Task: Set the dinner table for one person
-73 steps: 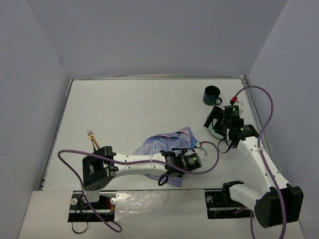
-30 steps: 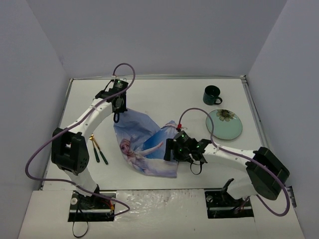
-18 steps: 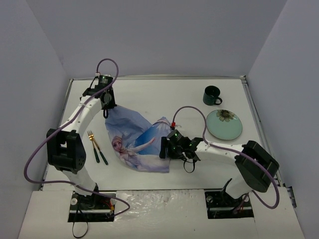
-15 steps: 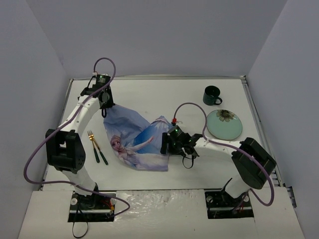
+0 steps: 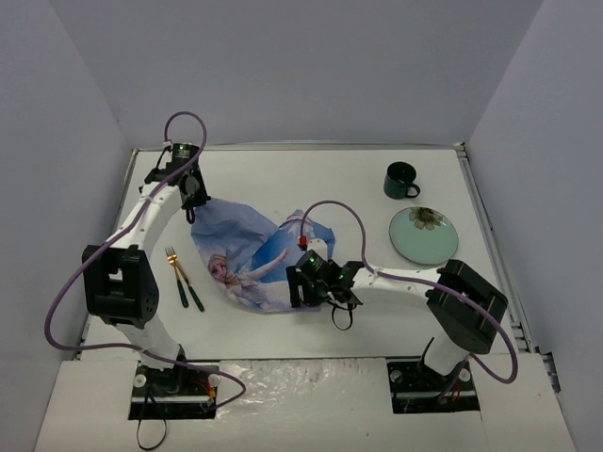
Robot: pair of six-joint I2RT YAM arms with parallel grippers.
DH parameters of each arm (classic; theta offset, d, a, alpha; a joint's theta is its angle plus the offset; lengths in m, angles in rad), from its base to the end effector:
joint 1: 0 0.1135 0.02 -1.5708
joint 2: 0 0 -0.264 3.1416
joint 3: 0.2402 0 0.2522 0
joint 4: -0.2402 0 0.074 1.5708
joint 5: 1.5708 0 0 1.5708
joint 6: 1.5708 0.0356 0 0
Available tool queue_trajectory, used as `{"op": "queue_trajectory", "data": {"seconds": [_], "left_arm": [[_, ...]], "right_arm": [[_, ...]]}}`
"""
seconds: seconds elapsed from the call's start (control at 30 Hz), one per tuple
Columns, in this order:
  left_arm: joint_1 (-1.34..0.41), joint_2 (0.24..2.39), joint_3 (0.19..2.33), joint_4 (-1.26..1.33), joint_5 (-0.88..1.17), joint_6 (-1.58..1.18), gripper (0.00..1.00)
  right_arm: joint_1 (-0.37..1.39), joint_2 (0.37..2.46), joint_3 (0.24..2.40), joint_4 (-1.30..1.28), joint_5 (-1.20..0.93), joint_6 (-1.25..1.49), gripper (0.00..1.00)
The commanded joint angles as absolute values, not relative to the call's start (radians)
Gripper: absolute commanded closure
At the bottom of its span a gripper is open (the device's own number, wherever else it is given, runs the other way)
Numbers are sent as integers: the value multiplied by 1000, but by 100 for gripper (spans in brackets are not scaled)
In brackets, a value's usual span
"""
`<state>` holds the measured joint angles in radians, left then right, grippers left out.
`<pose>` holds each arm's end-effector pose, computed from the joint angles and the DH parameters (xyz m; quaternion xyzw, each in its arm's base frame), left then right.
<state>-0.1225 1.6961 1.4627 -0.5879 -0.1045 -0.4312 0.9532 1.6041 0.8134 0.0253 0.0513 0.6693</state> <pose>0.3773 -0.0427 0.2971 -0.1618 0.9153 -0.0532 0.3649 0.1884 0.2621 0.1695 -0.1202 0.9119 0.2678 0.2869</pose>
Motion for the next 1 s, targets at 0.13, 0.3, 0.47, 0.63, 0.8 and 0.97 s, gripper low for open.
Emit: {"op": "queue_trajectory", "data": {"seconds": [0.13, 0.3, 0.47, 0.63, 0.8, 0.97], "left_arm": [[-110, 1632, 1462, -550, -97, -463, 100], [-109, 1628, 1459, -555, -100, -462, 100], [-99, 1622, 1451, -557, -101, -463, 100], [-87, 1614, 1451, -570, -98, -467, 100], [-63, 1585, 1487, -598, -82, -466, 100], [-32, 1552, 1615, -668, -53, -463, 100]], "right_arm": [[1018, 1617, 756, 5, 159, 781, 26], [1038, 1656, 750, -76, 218, 827, 26], [1064, 1675, 743, -110, 230, 840, 36], [1079, 1688, 746, -117, 233, 835, 74], [1080, 1626, 799, -163, 272, 794, 100], [1079, 1516, 975, -306, 373, 706, 100]]}}
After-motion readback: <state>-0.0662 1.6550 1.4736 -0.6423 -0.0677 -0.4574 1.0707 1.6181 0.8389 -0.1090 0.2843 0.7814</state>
